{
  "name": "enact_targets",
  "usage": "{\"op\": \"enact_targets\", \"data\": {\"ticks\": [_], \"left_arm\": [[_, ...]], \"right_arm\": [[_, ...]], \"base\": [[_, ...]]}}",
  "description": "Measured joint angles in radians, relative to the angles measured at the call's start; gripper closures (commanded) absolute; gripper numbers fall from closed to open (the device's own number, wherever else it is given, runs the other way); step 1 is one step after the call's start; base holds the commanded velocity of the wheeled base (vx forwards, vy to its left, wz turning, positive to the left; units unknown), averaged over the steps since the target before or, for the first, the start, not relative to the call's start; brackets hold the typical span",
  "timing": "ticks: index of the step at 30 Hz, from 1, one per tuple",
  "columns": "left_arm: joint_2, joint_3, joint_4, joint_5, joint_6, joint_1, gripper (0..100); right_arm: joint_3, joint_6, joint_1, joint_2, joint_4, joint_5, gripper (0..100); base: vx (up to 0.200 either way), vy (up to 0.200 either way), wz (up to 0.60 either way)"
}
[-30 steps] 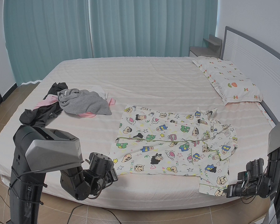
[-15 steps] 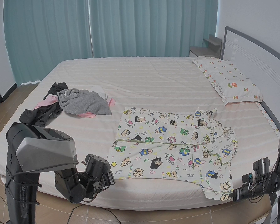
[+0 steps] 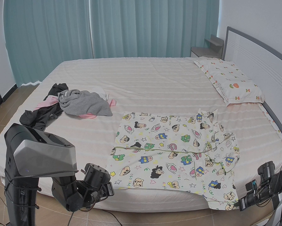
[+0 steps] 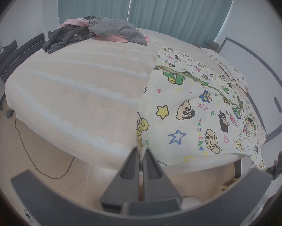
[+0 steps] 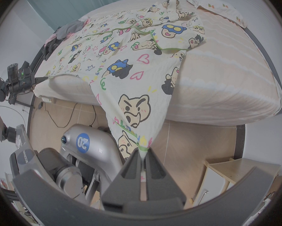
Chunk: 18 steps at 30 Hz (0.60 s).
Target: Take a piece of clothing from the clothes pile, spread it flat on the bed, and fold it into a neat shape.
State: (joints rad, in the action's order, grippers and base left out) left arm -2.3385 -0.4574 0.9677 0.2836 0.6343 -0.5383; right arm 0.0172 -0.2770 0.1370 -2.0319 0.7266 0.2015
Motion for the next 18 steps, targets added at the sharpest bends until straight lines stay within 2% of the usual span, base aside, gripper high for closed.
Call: {"op": "enact_targets", "data": {"ticks": [14,18], "left_arm": [[0.055,0.117,-0.011,-0.032,-0.044,-0.043,100],[0.064,0.123,-0.012,-0.033,-0.044,-0.045,100]], "right_arm": [[0.0,-0.091,0.02,0.059,-0.152,-0.004,100],[0.0,-0.104,0.023,0.073,-0.159,-0.003,100]], "base": [[0.0,0.0,0.0],[0.0,0.0,0.0]]}}
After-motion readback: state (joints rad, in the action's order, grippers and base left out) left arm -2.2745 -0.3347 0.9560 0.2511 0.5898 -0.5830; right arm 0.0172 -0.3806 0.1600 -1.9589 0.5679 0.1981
